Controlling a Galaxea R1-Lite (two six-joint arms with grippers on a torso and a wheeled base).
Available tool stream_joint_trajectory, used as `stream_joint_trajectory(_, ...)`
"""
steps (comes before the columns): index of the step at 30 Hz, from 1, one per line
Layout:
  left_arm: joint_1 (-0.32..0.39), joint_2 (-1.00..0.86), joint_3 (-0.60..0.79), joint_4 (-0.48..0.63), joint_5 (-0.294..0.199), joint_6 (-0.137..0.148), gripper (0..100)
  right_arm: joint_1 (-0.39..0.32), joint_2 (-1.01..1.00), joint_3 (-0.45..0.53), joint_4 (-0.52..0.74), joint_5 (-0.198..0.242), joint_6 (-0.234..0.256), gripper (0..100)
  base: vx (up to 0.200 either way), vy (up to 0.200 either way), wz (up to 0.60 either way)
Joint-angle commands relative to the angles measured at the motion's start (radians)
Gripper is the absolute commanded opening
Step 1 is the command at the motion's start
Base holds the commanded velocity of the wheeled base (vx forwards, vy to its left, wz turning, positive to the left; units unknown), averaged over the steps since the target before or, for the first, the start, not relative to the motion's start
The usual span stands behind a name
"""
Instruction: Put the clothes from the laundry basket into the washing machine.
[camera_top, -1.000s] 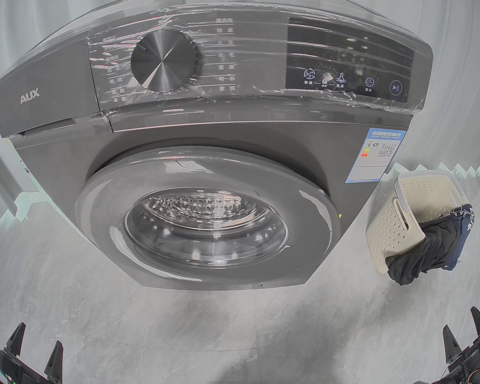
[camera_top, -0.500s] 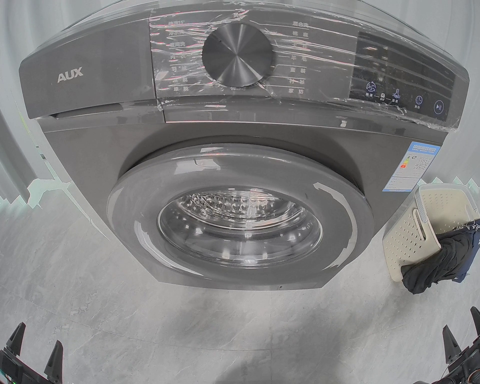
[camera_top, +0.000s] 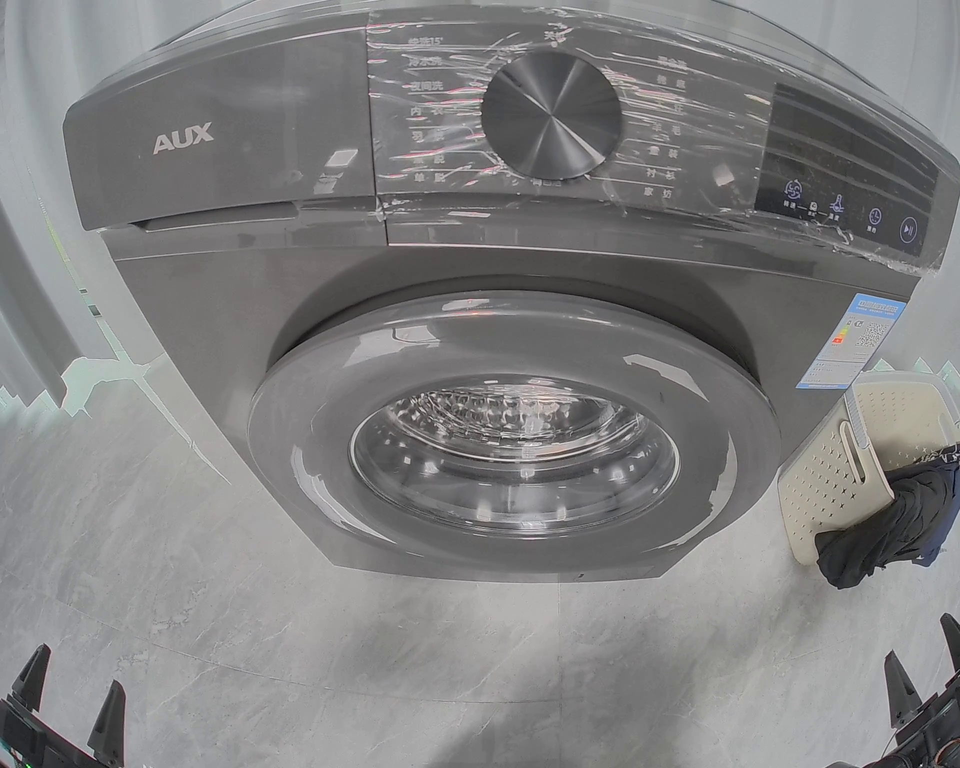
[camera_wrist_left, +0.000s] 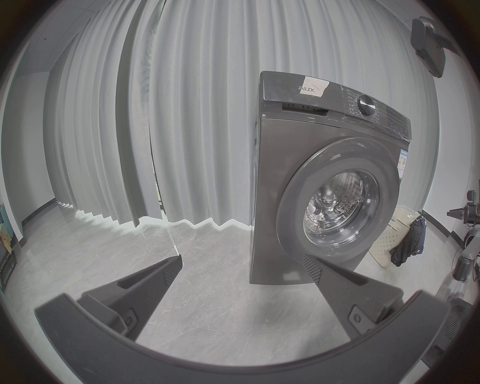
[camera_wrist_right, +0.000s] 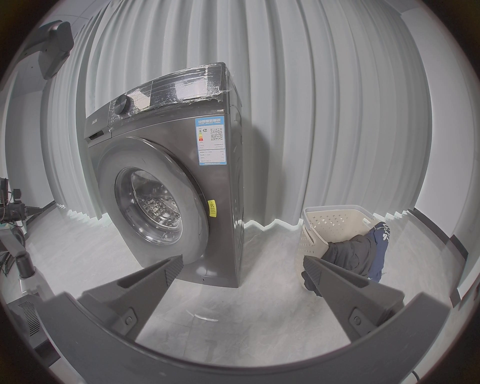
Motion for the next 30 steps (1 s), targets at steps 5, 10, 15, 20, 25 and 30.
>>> stream_joint_trajectory(5,0.0,-0.017,0.016,0.0,0.0,0.001,100,0.001,-0.016,0.016,0.0,0.001,0.0,100,0.0,0.0,0.0)
stream_joint_trajectory(10,0.0,-0.017,0.016,0.0,0.0,0.0,100,-0.002,-0.015,0.016,0.0,0.001,-0.002,100,0.0,0.0,0.0)
stream_joint_trajectory(15,0.0,-0.017,0.016,0.0,0.0,-0.005,100,-0.003,-0.016,0.016,0.0,0.0,-0.003,100,0.08,0.0,0.0)
stream_joint_trajectory(20,0.0,-0.017,0.016,0.0,0.0,-0.003,100,-0.002,-0.016,0.016,-0.003,0.001,0.003,100,0.16,0.0,0.0)
stream_joint_trajectory(25,0.0,-0.017,0.016,0.0,0.0,0.0,100,0.001,0.001,-0.139,-0.051,0.034,-0.003,100,0.0,0.0,0.0)
stream_joint_trajectory(30,0.0,-0.017,0.016,0.0,0.0,0.003,100,0.006,0.174,-0.192,0.006,0.182,-0.003,100,0.0,0.0,0.0)
